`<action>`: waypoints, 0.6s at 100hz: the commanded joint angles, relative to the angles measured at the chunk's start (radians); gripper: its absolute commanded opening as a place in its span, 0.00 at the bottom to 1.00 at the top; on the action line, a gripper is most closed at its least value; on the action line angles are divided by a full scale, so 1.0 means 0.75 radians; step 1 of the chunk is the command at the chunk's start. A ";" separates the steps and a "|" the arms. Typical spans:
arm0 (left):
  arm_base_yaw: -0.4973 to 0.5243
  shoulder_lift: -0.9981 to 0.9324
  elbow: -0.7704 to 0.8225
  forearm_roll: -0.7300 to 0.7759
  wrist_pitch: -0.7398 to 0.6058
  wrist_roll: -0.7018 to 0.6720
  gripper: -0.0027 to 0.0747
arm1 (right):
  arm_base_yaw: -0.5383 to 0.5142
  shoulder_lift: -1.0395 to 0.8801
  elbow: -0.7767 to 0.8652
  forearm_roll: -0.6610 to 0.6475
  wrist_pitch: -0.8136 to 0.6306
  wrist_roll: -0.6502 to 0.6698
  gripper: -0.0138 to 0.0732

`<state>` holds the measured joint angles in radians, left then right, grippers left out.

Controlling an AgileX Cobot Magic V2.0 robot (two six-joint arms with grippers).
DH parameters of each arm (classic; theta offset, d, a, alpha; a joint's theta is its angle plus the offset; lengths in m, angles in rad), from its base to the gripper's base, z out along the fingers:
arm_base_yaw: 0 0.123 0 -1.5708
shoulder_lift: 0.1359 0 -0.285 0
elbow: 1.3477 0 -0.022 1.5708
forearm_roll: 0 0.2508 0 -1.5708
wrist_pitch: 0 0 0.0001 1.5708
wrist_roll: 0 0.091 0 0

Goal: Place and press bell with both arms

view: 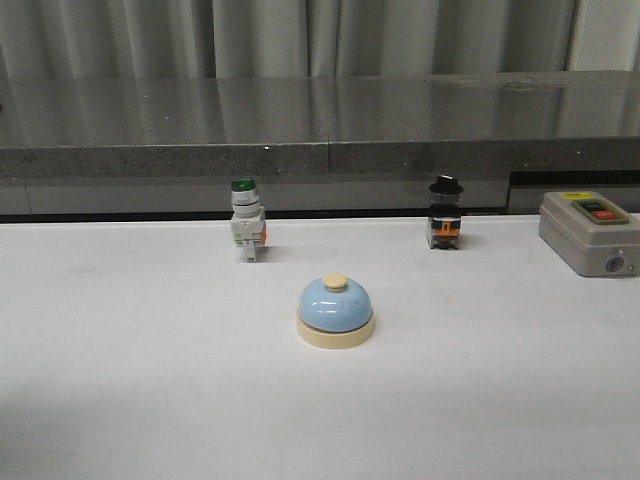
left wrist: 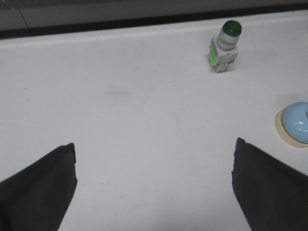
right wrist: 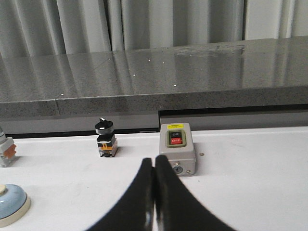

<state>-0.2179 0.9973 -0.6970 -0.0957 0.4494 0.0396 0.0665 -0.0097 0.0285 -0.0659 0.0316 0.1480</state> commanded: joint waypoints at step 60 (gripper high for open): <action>0.002 -0.590 0.018 0.010 0.085 -0.011 0.01 | -0.010 -0.026 -0.021 0.001 -0.096 -0.009 0.09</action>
<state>-0.2179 0.5540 -0.6562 -0.0853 0.5769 0.0396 0.0665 -0.0097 0.0285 -0.0659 0.0316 0.1480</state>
